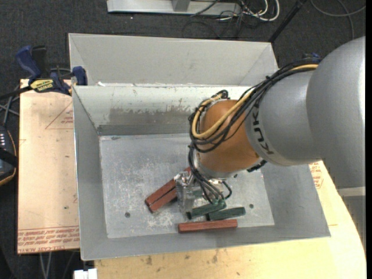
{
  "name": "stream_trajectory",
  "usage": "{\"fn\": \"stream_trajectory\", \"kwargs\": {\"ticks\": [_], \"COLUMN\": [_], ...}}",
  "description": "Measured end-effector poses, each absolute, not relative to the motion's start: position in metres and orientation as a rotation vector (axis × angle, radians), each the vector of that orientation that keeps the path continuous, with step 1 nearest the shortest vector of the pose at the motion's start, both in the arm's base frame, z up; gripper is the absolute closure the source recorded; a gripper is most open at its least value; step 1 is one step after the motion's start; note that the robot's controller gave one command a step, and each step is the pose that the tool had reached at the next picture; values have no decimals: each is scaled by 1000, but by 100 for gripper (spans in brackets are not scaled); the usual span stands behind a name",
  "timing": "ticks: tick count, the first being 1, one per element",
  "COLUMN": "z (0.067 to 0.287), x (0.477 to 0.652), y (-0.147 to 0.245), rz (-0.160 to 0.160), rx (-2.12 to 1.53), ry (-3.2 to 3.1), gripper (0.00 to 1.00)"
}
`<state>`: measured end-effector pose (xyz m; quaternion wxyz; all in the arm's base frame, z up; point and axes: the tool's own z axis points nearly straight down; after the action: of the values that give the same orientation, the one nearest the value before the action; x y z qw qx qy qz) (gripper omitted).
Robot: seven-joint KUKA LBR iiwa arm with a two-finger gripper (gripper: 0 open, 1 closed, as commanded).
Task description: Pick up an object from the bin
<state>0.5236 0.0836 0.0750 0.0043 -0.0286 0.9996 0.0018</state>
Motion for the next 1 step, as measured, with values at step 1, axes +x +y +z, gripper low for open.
{"fn": "stream_trajectory", "kwargs": {"ticks": [1], "z": [74], "x": [549], "y": [87], "rz": [3], "rx": [-204], "ry": [3137], "gripper": [100]}}
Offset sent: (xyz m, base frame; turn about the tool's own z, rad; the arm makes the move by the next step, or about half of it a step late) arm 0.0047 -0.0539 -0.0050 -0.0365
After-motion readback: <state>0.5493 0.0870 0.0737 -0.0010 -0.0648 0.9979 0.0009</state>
